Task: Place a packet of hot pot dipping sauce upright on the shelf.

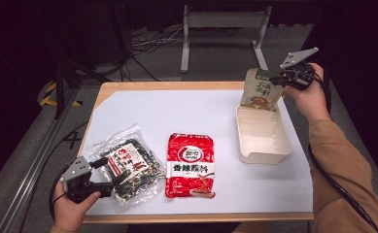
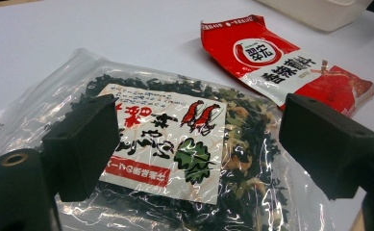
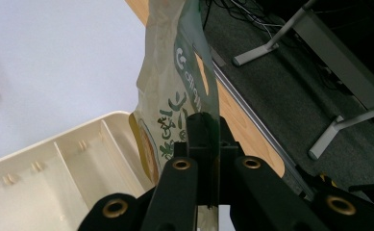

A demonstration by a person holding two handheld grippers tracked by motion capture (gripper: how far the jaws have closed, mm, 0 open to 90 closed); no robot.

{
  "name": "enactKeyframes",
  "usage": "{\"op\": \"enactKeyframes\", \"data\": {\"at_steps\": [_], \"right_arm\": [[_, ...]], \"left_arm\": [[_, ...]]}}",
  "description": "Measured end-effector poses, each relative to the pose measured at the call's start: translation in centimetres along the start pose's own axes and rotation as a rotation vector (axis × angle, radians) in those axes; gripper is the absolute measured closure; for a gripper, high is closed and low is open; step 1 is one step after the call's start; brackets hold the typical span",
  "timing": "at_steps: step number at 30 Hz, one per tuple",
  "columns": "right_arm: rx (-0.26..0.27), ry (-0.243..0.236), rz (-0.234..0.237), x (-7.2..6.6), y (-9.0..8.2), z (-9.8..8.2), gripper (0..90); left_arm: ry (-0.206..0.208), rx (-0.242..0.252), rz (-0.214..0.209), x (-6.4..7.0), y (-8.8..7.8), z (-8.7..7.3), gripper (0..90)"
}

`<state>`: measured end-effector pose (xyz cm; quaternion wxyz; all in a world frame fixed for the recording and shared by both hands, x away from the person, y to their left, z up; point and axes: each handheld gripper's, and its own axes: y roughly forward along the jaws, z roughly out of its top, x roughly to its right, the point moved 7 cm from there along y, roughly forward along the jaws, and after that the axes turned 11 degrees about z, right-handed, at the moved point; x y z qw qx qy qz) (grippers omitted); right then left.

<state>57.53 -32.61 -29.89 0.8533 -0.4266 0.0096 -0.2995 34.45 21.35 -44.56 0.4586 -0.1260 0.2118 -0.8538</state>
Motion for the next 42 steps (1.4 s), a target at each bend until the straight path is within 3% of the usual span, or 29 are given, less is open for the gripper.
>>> {"op": "enactKeyframes", "data": {"at_steps": [17,34,42], "right_arm": [[-0.029,0.016,0.054,-0.8,2.4,-1.1,89.3],[-0.037,0.070,0.087,-1.3,3.7,-2.3,88.7],[-0.024,0.098,0.084,-1.3,3.7,-2.4,78.9]], "left_arm": [[-0.003,-0.001,0.002,0.0,0.0,0.0,14.4],[0.001,0.000,0.004,0.0,0.0,0.0,14.4],[0.002,-0.002,0.005,0.0,0.1,0.0,14.2]]}}
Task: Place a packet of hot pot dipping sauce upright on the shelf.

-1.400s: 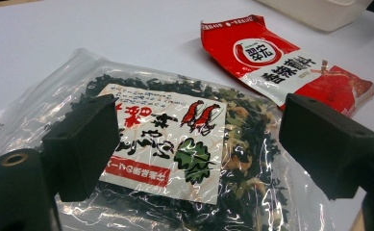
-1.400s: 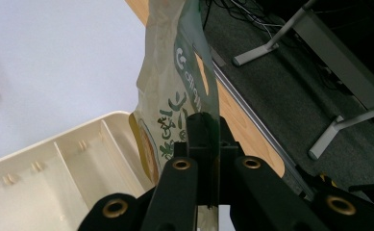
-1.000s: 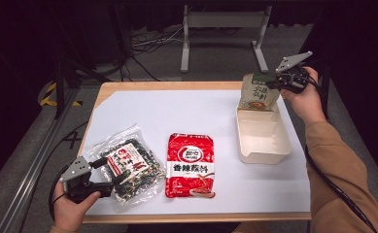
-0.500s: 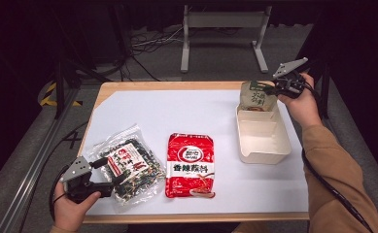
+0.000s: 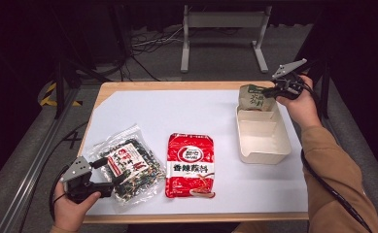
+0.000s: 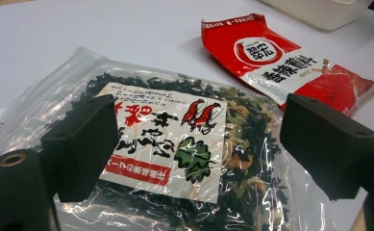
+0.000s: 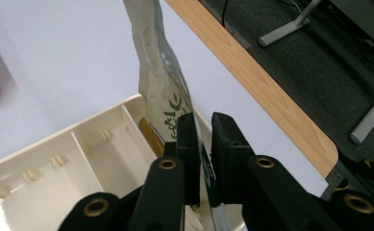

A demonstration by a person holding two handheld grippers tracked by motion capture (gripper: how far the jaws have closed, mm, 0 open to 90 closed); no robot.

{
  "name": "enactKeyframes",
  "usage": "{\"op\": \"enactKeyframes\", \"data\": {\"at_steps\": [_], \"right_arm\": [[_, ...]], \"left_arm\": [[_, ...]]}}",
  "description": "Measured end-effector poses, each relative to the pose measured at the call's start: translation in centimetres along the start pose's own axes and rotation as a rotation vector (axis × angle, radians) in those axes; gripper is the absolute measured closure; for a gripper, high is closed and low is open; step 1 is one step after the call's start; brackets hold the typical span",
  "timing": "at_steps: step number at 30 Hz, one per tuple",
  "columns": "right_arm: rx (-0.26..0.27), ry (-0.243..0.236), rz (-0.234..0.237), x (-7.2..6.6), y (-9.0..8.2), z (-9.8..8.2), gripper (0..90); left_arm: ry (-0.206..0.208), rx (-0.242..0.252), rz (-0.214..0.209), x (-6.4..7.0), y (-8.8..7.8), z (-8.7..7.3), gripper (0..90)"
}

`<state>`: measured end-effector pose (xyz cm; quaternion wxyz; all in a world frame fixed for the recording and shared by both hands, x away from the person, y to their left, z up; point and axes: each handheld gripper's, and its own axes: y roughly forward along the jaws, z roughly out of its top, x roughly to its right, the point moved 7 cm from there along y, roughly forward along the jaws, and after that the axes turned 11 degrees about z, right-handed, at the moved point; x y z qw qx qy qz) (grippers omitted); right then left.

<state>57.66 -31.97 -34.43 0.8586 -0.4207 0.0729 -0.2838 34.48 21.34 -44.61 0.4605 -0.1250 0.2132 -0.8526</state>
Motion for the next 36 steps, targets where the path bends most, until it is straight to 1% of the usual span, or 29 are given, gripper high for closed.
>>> {"op": "enactKeyframes", "data": {"at_steps": [1,3,4,5,6,8,9,11,12,13,14,15,17,19,20,21,23,24,25,27,28,29,30,31,32,33,35,36], "right_arm": [[0.013,0.003,-0.004,0.0,-0.1,0.1,77.4],[0.046,0.013,-0.022,0.0,-0.4,0.3,71.5],[0.046,0.013,-0.022,0.0,-0.4,0.3,71.5],[0.061,0.014,-0.027,0.0,-0.6,0.5,68.0],[0.080,0.013,-0.042,0.0,-1.0,0.7,62.8],[0.098,0.011,-0.060,0.0,-1.3,0.9,56.8],[0.098,0.011,-0.060,0.0,-1.3,0.9,56.8],[0.131,0.014,-0.098,-0.2,-2.3,1.2,51.5],[0.131,0.014,-0.098,-0.2,-2.3,1.2,51.5],[0.153,0.021,-0.124,-0.4,-2.9,1.4,49.0],[0.153,0.021,-0.124,-0.4,-2.9,1.4,49.0],[0.179,0.025,-0.138,-0.9,-3.6,1.6,45.9],[0.188,0.025,-0.145,-1.1,-3.9,1.6,44.3],[0.235,0.042,-0.136,-2.2,-4.5,1.7,40.8],[0.272,0.047,-0.124,-3.0,-4.9,1.8,39.6],[0.299,0.048,-0.117,-3.8,-5.2,1.8,39.2],[0.342,0.045,-0.100,-5.5,-5.7,1.6,39.1],[0.352,0.040,-0.095,-6.0,-5.8,1.5,39.1],[0.370,0.038,-0.088,-6.8,-6.1,1.4,39.1],[0.396,0.039,-0.071,-8.1,-6.5,1.1,39.1],[0.410,0.043,-0.057,-8.8,-6.6,1.0,39.1],[0.410,0.043,-0.057,-8.8,-6.6,1.0,39.1],[0.424,0.047,-0.042,-9.8,-6.9,0.8,40.6],[0.424,0.047,-0.042,-9.8,-6.9,0.8,40.6],[0.424,0.048,-0.017,-10.8,-6.9,0.6,43.2],[0.427,0.050,-0.005,-11.5,-6.9,0.5,43.2],[0.440,0.049,0.003,-12.3,-6.9,0.3,43.0],[0.454,0.053,0.013,-12.7,-7.0,0.2,42.9]], "left_arm": [[0.000,0.001,0.002,0.0,0.0,0.0,14.2],[-0.005,-0.003,0.000,0.0,0.0,0.0,14.1],[-0.005,-0.003,0.000,0.0,0.0,0.0,14.0],[-0.003,-0.004,0.000,0.1,0.1,0.0,14.0],[0.002,-0.004,0.002,0.0,0.1,0.0,13.9],[0.002,-0.003,0.001,0.1,0.1,0.0,13.8],[0.001,-0.004,0.001,0.0,0.1,0.0,13.8],[0.003,0.000,-0.001,0.0,0.1,0.1,13.6],[0.001,-0.001,-0.003,0.0,0.2,0.1,13.6],[0.004,-0.001,-0.006,0.0,0.3,0.2,13.6],[0.004,-0.001,-0.006,0.0,0.3,0.2,13.6],[0.010,0.000,-0.008,0.1,0.4,0.3,13.6],[0.004,-0.001,-0.011,0.2,0.5,0.3,13.5],[0.008,0.000,-0.016,0.2,0.6,0.5,13.5],[0.004,0.000,-0.016,0.3,0.7,0.5,13.5],[0.011,0.000,-0.019,0.3,0.7,0.6,13.5],[0.018,0.000,-0.024,0.4,0.9,0.6,13.5],[0.016,0.000,-0.026,0.5,1.0,0.7,13.5],[0.024,-0.002,-0.026,0.5,1.1,0.8,13.5],[0.030,-0.003,-0.028,0.6,1.2,0.8,13.5],[0.023,-0.006,-0.030,0.7,1.3,0.8,13.4],[0.023,-0.006,-0.030,0.7,1.3,0.8,13.4],[0.019,-0.006,-0.031,0.7,1.3,0.9,13.1],[0.025,-0.005,-0.036,0.7,1.4,0.9,13.1],[0.027,-0.007,-0.036,0.7,1.5,0.8,12.6],[0.029,-0.011,-0.035,0.8,1.6,0.8,12.2],[0.012,-0.015,-0.044,1.0,1.7,0.7,11.8],[0.013,-0.008,-0.042,1.0,1.8,0.8,11.4]]}}
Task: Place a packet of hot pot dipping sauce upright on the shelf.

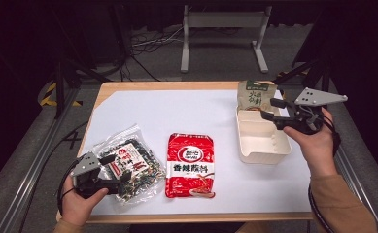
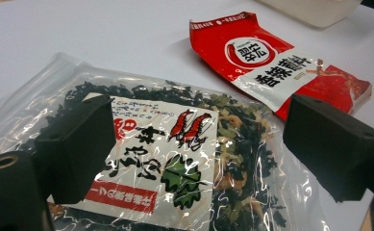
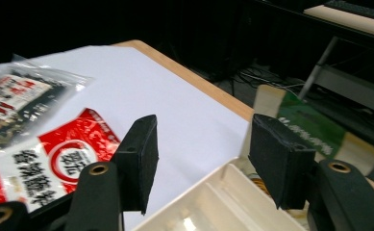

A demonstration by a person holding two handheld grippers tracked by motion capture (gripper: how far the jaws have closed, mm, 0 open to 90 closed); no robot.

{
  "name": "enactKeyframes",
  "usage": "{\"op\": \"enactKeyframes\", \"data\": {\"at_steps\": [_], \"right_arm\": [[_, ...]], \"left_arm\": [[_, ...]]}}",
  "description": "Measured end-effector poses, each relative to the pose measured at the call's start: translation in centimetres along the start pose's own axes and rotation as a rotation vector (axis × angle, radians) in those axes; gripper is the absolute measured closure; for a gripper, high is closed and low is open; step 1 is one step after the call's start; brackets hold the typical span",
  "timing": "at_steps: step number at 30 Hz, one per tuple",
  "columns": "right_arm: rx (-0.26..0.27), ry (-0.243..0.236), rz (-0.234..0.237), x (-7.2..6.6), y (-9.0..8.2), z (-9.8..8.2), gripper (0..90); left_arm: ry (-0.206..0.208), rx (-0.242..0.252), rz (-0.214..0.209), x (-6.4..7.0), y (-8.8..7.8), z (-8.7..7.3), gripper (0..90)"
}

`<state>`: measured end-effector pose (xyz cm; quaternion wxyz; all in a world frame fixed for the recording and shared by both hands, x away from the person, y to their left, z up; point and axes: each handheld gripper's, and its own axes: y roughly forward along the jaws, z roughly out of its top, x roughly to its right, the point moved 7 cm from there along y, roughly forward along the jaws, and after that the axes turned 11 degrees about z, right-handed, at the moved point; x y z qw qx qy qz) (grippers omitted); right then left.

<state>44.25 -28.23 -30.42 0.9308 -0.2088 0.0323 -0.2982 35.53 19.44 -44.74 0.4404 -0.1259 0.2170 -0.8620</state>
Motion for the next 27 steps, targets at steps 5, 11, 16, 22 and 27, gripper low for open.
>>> {"op": "enactKeyframes", "data": {"at_steps": [5,11,16,22,27], "right_arm": [[0.048,0.010,0.034,-1.4,0.0,-0.4,41.4],[0.060,0.036,0.064,-2.9,0.3,-1.0,39.8],[0.037,0.052,0.036,-3.0,0.3,-1.5,39.6],[0.026,0.064,0.040,-3.2,0.8,-1.7,39.5],[0.007,0.102,0.036,-3.1,0.8,-1.9,42.6]], "left_arm": [[0.015,-0.008,0.007,0.0,0.0,-0.1,11.2],[0.020,-0.013,0.012,0.1,0.0,0.0,11.0],[0.018,-0.033,0.020,0.1,0.2,0.3,10.1],[0.022,-0.009,-0.053,1.2,0.8,2.0,6.0],[0.042,-0.053,-0.056,1.9,2.1,3.8,6.6]]}}
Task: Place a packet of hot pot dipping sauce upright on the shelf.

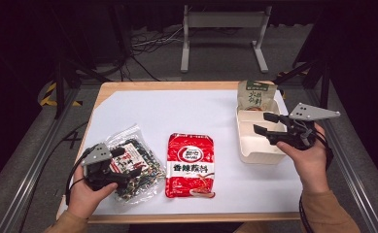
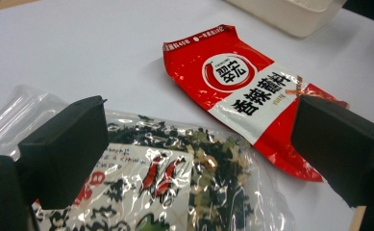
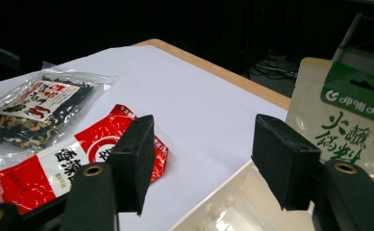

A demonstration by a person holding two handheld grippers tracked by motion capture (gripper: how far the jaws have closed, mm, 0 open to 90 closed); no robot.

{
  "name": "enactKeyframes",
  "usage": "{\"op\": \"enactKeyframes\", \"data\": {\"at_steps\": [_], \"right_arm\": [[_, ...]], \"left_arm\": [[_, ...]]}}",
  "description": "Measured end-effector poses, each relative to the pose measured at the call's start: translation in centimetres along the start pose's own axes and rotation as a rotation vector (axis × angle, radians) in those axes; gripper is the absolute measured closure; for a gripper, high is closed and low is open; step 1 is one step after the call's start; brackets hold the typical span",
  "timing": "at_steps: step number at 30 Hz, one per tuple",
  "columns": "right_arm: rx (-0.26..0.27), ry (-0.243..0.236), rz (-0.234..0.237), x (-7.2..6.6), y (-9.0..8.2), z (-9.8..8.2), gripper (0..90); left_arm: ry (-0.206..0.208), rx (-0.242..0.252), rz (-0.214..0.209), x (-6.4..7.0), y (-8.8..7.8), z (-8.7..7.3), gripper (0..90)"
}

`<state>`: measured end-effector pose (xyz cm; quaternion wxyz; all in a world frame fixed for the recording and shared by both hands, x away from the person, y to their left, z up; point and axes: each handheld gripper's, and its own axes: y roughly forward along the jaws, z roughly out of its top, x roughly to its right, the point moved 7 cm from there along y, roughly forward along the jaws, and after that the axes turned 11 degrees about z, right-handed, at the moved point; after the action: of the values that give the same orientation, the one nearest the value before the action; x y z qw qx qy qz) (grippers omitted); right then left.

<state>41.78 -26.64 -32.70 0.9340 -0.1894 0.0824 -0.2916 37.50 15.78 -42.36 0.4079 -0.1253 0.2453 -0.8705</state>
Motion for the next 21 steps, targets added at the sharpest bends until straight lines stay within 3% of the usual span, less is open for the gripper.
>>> {"op": "enactKeyframes", "data": {"at_steps": [6,10,16,21], "right_arm": [[0.000,0.029,0.010,0.0,-0.2,-0.6,44.2],[0.015,0.046,0.023,0.1,-0.2,-0.8,44.6],[0.027,0.049,0.035,0.1,-0.4,-0.8,46.0],[0.020,0.050,0.062,-0.2,-0.2,-0.9,47.6]], "left_arm": [[0.020,-0.090,-0.008,0.3,2.6,1.5,7.1],[0.015,-0.093,-0.031,0.4,4.4,2.5,6.9],[0.031,-0.144,-0.061,0.7,6.8,3.3,6.6],[0.003,-0.158,-0.081,0.4,8.7,3.8,6.1]]}}
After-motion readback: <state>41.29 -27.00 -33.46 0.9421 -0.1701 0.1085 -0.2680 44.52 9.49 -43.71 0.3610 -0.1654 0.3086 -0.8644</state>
